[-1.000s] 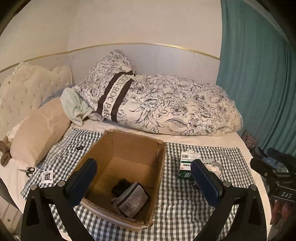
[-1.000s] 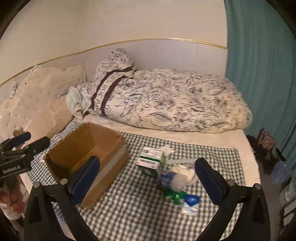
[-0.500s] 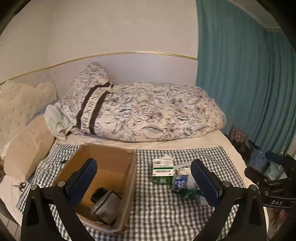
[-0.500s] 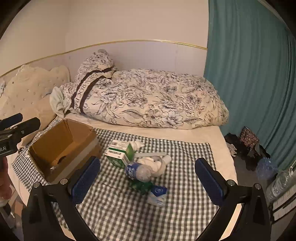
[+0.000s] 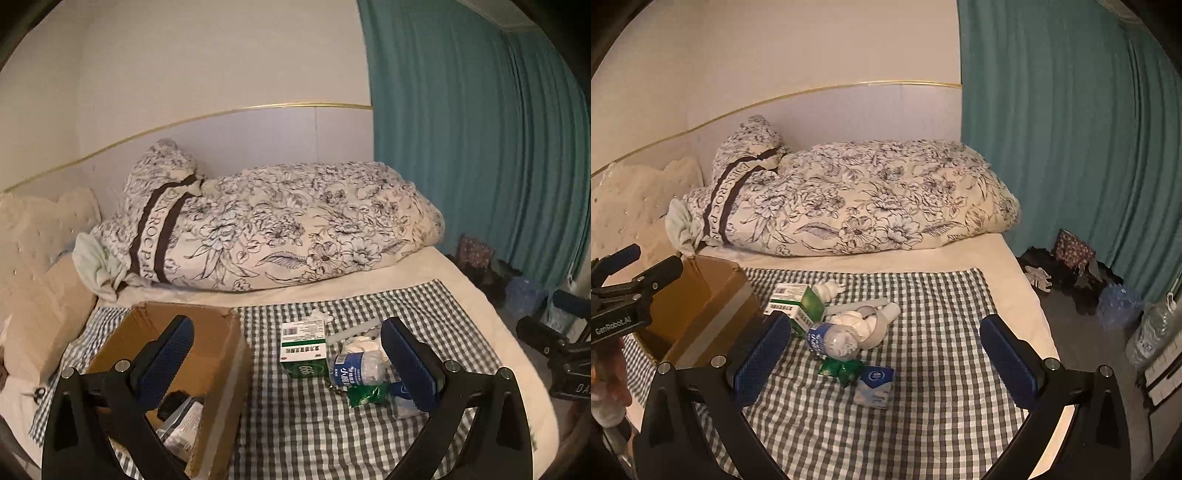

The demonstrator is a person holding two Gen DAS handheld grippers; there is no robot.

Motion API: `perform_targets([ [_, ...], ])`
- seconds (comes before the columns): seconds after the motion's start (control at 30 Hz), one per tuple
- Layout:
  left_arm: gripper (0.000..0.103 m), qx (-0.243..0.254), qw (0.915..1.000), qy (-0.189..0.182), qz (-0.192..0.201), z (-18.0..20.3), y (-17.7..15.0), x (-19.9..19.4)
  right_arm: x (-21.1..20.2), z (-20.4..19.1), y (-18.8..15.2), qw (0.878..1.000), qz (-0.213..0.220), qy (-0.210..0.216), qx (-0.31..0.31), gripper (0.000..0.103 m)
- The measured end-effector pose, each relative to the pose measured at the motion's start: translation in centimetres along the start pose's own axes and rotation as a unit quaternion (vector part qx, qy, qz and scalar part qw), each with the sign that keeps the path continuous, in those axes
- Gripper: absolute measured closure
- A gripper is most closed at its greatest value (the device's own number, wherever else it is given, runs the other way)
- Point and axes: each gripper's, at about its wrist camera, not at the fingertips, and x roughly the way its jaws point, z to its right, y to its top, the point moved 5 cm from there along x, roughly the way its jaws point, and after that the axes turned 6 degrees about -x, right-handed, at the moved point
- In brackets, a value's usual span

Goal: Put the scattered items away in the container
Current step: 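Move both tools back toward the remaining items on the checkered cloth, then grasp green-white medicine box with left tool while right grasps blue Vinda pack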

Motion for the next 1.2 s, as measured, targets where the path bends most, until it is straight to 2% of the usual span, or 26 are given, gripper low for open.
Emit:
perform_targets([
  [0.07, 0.000, 0.006, 0.9995, -0.026, -0.019, 0.7, -0.6, 0.9, 0.7, 0.4, -0.6, 1.000, -0.008, -0.001, 0.001, 0.000],
  [0.17, 0.000, 0.002, 0.9932, -0.099, -0.062, 1.9, -1.8, 2.8, 1.8, 0.7, -1.4, 1.000, -0.017, -0.003, 0.001, 0.000],
  [0.23, 0.000, -0.009, 0.9911, -0.113, -0.070, 2.3, -2.4, 3.7, 2.4, 0.8, -1.9, 1.000, -0.022, -0.003, 0.000, 0.000],
  [0.47, 0.000, -0.009, 0.9914, -0.087, -0.097, 3.4, -4.2, 7.6, 5.5, 1.3, -4.0, 0.999, -0.047, -0.004, -0.002, 0.000],
  [0.67, 0.000, -0.003, 0.9933, -0.058, -0.100, 3.2, -5.3, 10.9, 8.5, 1.9, -5.8, 0.997, -0.074, -0.001, 0.005, 0.000],
  [0.8, 0.000, -0.010, 0.9923, -0.045, -0.115, 2.7, -6.1, 13.3, 10.8, 2.0, -7.0, 0.996, -0.093, 0.003, 0.006, 0.000],
  [0.9, 0.000, -0.040, 0.9892, -0.051, -0.132, 1.7, -6.5, 15.0, 12.2, 1.8, -7.7, 0.994, -0.105, 0.010, 0.009, 0.000],
  [0.97, 0.000, -0.051, 0.9884, -0.042, -0.137, 1.0, -6.8, 16.1, 13.1, 1.6, -8.2, 0.994, -0.112, 0.014, 0.012, 0.000],
  [1.2, 0.000, -0.044, 0.9880, -0.022, -0.146, 0.1, -8.0, 19.0, 15.9, 0.0, -9.9, 0.990, -0.139, 0.028, 0.012, 0.000],
])
